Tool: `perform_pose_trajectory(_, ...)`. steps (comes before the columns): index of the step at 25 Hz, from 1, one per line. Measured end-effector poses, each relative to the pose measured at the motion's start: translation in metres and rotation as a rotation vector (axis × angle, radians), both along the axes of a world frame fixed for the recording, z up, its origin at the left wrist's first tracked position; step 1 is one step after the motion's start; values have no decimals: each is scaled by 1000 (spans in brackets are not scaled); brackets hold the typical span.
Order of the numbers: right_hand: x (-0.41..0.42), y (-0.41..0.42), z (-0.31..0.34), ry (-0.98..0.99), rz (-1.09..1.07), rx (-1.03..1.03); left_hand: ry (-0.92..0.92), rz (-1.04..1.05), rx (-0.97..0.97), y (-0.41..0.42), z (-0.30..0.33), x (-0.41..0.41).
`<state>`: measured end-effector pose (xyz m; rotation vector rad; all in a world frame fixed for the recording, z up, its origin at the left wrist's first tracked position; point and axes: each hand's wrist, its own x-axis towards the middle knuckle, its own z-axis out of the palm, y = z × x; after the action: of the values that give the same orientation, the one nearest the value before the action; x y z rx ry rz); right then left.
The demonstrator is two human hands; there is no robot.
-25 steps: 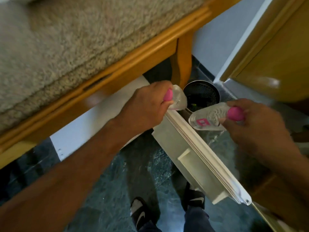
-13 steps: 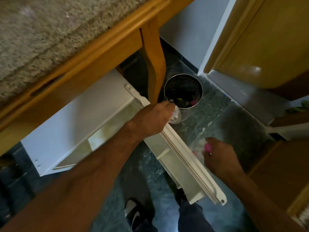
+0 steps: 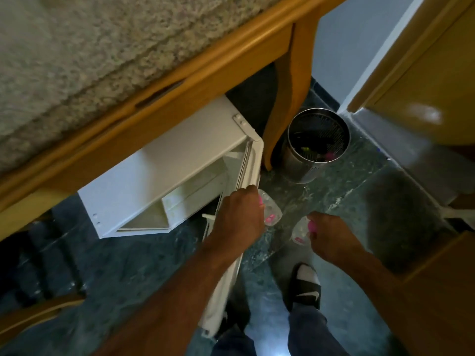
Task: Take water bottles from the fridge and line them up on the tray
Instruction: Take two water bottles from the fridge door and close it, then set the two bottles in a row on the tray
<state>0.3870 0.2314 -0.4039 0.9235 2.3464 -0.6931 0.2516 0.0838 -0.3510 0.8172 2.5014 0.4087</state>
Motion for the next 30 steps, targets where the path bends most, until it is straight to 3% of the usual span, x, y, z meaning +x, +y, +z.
perform_pose_trajectory(6, -38, -17, 14, 61, 233, 10, 48, 72, -126, -67, -8, -23)
perform_pose_trajectory(11, -89, -39, 64, 38, 515, -7, 22, 51, -191, -88, 29, -45)
perform_pose_trajectory(14, -107, -40, 178, 118, 558, -13, 17, 46, -167, -90, 147, -39)
perform_pose_trajectory(18, -117, -47, 251, 95, 729, 40, 72, -78, -184, -92, 227, -31)
perform_pose_trajectory(25, -173, -22, 551, 314, 983, 252, 313, 16, -86, -44, 506, -71)
perform_pose_trajectory(30, -226, -13, 667, 485, 1103, 397, 439, 135, 9, -23, 592, -118)
